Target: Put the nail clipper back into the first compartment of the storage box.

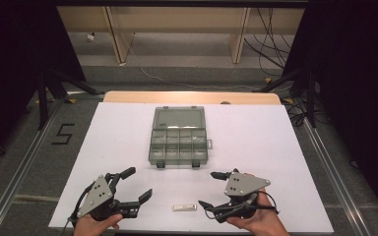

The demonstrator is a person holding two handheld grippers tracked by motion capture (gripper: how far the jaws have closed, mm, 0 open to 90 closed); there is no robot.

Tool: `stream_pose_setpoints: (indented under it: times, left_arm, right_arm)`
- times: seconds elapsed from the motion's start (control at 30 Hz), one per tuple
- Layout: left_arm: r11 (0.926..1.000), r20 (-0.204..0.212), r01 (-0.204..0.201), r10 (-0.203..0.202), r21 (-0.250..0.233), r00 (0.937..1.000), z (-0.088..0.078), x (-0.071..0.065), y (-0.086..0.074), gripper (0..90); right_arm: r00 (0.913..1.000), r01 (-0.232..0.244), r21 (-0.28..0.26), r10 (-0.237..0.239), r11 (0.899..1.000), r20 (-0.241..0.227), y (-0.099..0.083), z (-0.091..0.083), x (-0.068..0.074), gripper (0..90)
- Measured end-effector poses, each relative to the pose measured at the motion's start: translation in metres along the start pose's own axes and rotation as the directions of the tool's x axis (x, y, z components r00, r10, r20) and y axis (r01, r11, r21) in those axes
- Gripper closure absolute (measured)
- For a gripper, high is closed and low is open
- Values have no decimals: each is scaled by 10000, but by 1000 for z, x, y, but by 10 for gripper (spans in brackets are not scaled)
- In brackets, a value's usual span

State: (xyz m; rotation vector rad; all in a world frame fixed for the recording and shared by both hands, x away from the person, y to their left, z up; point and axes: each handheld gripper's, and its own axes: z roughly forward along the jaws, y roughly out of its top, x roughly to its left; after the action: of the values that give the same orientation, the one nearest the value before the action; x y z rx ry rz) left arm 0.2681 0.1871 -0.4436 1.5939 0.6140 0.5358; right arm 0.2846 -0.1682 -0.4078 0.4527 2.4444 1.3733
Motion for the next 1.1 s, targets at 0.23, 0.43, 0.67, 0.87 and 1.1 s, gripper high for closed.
stream_pose_setpoints:
  times: [0.23,0.43,0.67,0.87,1.1]
  left_arm:
    - [10000,12,19,-19,5,10000,0,0,0,160]
    - [10000,24,14,-14,1,10000,0,0,0,160]
    - [10000,41,19,-19,21,10000,0,0,0,160]
    - [10000,34,36,-36,54,10000,0,0,-1,160]
    - [10000,33,-2,2,28,10000,0,1,0,160]
  right_arm:
    - [9916,985,1360,-858,9858,-965,11,23,3,199]
    - [9701,1943,2739,-1431,9419,-1960,14,49,4,230]
    - [9504,2569,3717,-1635,8921,-2645,11,71,4,260]
    - [9433,2767,4366,-1554,8561,-2932,9,81,5,298]
    - [9299,3222,4782,-1786,8170,-3215,10,93,5,368]
